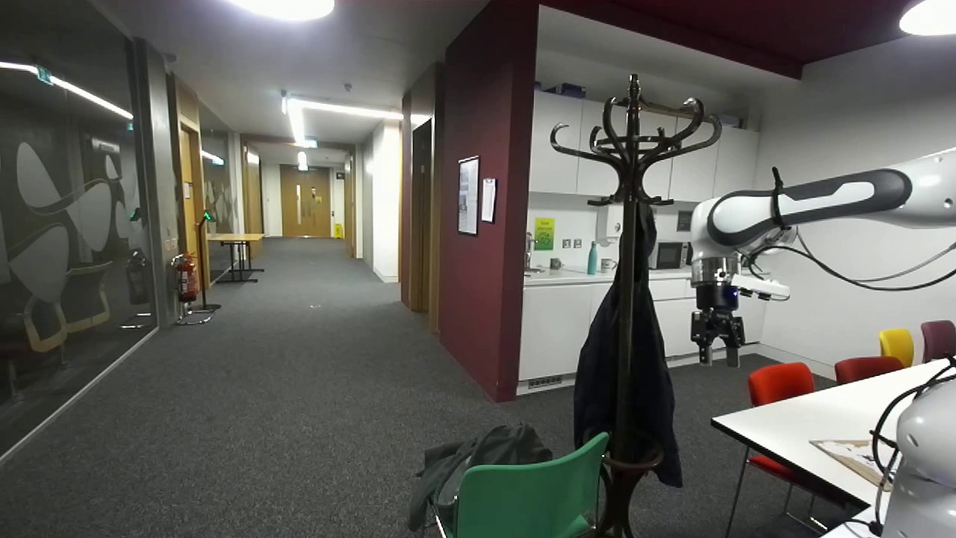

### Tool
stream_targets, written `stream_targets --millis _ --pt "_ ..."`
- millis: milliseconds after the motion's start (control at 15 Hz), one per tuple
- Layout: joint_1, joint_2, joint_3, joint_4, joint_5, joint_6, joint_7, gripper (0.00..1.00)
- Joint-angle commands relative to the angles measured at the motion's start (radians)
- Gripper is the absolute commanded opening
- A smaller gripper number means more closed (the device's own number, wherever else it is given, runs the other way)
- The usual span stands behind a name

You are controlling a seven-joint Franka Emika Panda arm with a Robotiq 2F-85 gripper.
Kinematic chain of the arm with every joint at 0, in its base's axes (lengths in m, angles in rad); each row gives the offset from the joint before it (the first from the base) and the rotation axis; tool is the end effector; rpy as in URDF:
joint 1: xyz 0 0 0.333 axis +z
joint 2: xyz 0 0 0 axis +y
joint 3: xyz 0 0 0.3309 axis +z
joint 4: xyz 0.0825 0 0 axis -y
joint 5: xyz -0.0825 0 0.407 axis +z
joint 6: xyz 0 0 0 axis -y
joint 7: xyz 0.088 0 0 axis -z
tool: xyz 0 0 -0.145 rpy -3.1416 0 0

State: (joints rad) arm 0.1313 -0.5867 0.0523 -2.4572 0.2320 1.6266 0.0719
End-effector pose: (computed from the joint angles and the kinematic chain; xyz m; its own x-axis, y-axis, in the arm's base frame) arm 0.3387 0.0961 0.4533 0.9634 0.0787 -0.2562 0.0342 -0.9843 -0.1734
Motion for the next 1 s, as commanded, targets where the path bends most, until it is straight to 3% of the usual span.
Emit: stream_targets --millis 0,200,467,733,933 --pt "-0.018 0.0 0.015 0.002 0.006 -0.004 -0.008 1.0" --pt "-0.021 -0.009 0.018 -0.003 -0.01 0.012 -0.014 1.0" --pt "-0.056 -0.037 0.049 0.003 -0.142 0.087 0.024 1.0" --pt "-0.08 -0.059 0.074 0.003 -0.291 0.214 0.043 1.0" --pt "-0.084 -0.091 0.071 -0.016 -0.333 0.356 0.065 1.0"
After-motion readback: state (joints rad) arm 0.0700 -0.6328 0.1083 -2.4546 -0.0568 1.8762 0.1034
